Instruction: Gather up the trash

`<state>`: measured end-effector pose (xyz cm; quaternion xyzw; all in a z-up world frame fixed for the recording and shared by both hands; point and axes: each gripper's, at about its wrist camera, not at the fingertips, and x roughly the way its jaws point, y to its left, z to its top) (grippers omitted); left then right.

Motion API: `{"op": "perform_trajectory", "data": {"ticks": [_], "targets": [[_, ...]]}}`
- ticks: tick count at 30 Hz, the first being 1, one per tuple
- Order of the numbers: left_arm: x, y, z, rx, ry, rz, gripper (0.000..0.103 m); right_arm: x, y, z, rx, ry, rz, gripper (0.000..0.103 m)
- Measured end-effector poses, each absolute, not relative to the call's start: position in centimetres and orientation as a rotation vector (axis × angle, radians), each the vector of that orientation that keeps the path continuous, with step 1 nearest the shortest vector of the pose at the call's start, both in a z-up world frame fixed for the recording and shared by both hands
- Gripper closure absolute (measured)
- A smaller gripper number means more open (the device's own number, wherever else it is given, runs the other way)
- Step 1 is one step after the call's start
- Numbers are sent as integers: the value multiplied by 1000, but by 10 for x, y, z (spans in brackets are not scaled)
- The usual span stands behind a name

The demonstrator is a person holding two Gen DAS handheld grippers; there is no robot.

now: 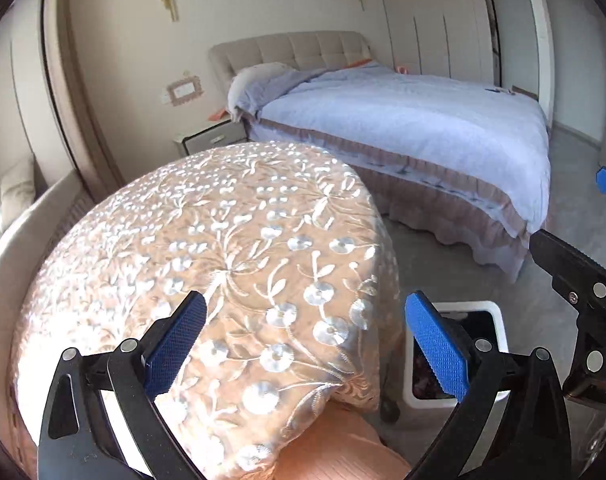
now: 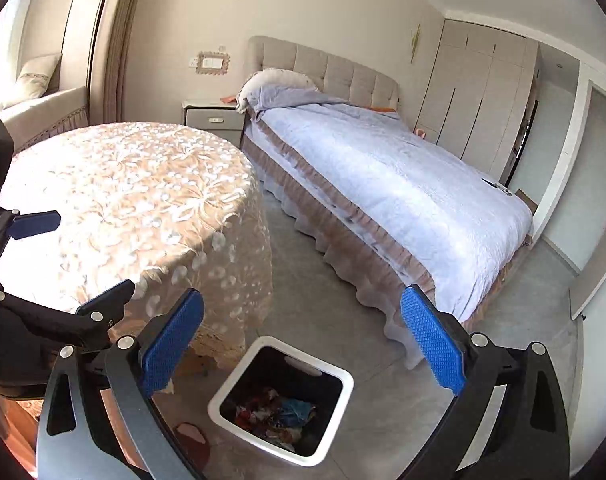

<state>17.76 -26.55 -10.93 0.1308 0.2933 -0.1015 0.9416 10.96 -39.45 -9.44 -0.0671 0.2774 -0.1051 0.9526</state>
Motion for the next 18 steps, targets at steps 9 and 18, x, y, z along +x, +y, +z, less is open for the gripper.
{"op": "perform_trajectory", "data": {"ticks": [9, 18], "targets": [[145, -180, -67, 108, 469, -1, 5, 101, -324, -52, -15, 387, -169, 5], [119, -116, -51, 28, 418, 112, 5, 78, -262, -29, 57, 257, -91, 5]]}}
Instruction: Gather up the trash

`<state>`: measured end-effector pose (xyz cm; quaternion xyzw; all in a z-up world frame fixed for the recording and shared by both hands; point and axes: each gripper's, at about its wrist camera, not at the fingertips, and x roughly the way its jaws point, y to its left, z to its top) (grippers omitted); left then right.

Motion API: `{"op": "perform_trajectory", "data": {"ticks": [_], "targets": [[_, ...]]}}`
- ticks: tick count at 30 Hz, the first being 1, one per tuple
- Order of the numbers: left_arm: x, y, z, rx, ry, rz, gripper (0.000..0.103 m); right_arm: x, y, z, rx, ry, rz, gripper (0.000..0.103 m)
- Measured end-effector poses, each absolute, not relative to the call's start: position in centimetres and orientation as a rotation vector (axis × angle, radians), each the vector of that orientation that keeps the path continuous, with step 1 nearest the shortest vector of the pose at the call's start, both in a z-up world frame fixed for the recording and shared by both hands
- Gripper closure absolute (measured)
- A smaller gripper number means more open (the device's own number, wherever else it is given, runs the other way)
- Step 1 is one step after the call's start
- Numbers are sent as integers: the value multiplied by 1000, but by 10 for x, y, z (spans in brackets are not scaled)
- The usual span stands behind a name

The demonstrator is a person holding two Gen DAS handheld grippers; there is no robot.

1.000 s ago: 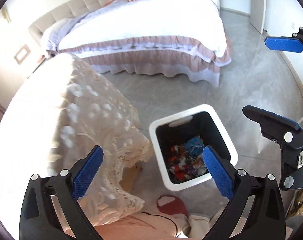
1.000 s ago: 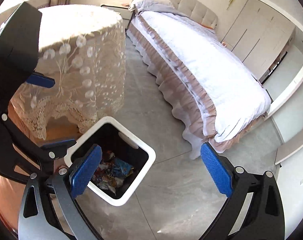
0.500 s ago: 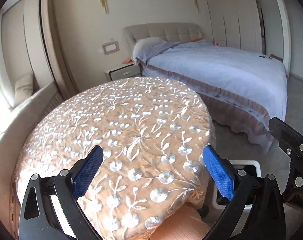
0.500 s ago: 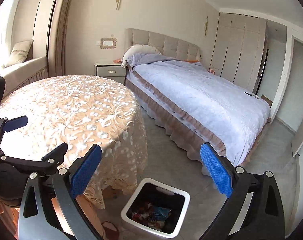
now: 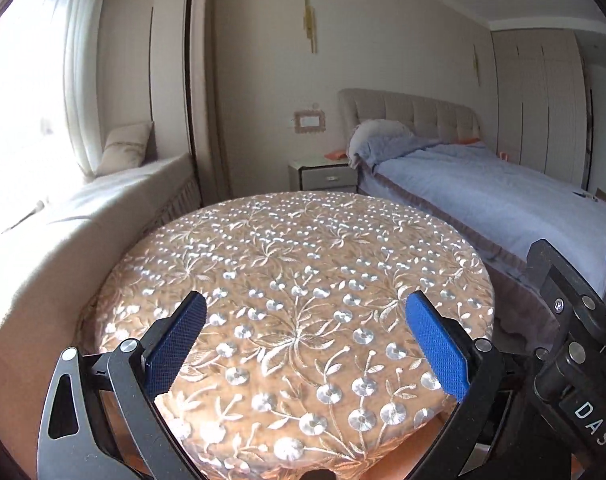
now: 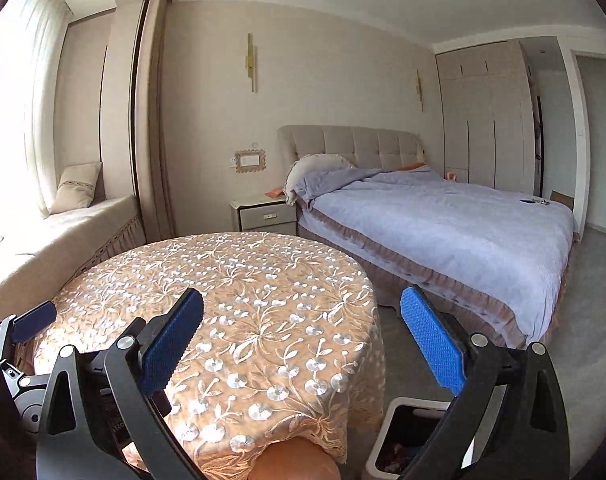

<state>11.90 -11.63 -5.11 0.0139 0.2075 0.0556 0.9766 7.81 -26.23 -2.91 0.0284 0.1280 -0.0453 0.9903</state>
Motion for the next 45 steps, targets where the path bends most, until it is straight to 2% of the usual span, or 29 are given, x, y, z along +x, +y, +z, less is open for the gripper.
{"op": "perform_trajectory", "data": {"ticks": [16, 45], "targets": [[86, -71, -35, -33, 352, 251, 5, 57, -219, -13, 17, 204, -81, 5], [79, -67, -28, -17, 331, 295, 5, 56, -212, -11, 26, 219, -53, 5]]}}
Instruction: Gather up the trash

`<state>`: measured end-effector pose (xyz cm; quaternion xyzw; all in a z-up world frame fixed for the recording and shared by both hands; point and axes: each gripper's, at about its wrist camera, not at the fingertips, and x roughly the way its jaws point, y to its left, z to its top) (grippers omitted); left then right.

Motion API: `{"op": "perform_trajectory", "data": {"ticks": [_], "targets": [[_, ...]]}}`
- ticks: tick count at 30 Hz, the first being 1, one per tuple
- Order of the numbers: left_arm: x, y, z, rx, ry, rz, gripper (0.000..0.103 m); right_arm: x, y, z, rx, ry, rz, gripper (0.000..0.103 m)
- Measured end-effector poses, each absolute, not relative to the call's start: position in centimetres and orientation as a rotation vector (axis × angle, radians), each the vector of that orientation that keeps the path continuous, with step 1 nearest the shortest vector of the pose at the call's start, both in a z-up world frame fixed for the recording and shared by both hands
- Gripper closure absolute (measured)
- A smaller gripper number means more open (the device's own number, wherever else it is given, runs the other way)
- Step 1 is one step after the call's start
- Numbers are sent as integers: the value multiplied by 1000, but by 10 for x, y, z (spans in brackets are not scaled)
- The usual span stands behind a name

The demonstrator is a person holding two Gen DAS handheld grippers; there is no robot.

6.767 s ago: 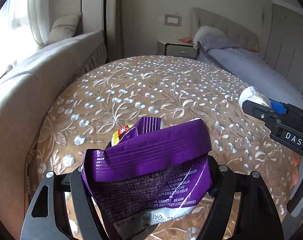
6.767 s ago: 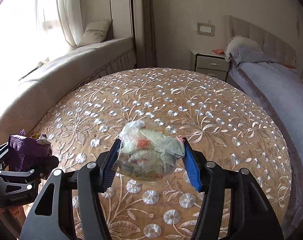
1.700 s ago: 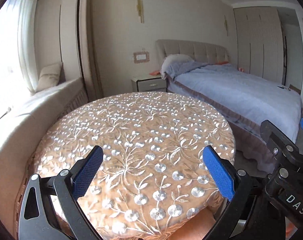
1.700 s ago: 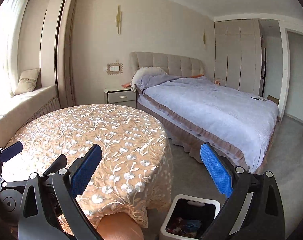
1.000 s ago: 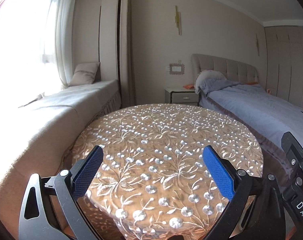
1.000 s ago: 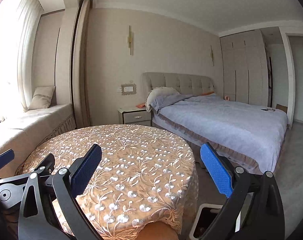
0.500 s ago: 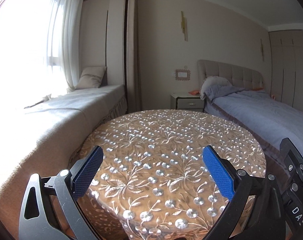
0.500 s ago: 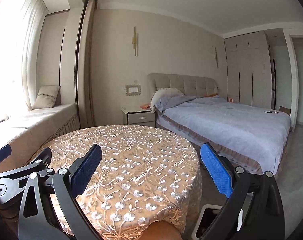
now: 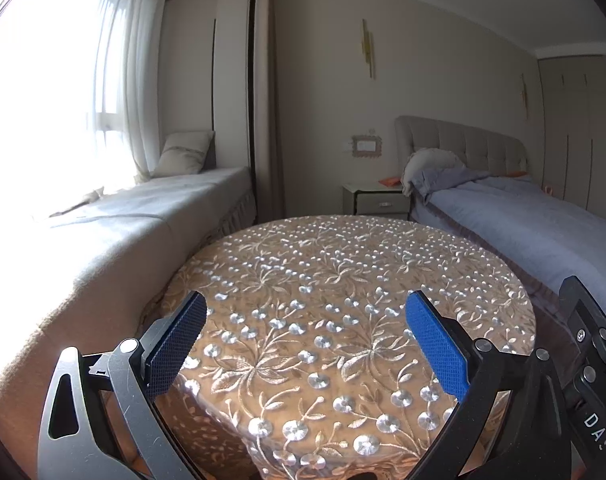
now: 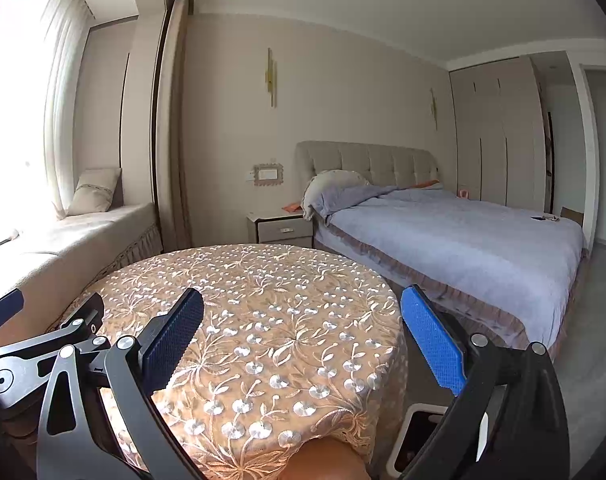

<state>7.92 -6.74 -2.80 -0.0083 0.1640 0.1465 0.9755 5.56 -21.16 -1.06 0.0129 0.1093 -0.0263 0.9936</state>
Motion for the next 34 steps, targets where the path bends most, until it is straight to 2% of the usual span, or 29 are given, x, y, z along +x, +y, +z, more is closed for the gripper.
{"op": "perform_trajectory", "data": {"ticks": [34], "targets": [[81, -71, -28, 17, 318, 312, 5, 56, -216, -14, 44, 236, -45, 5]]}}
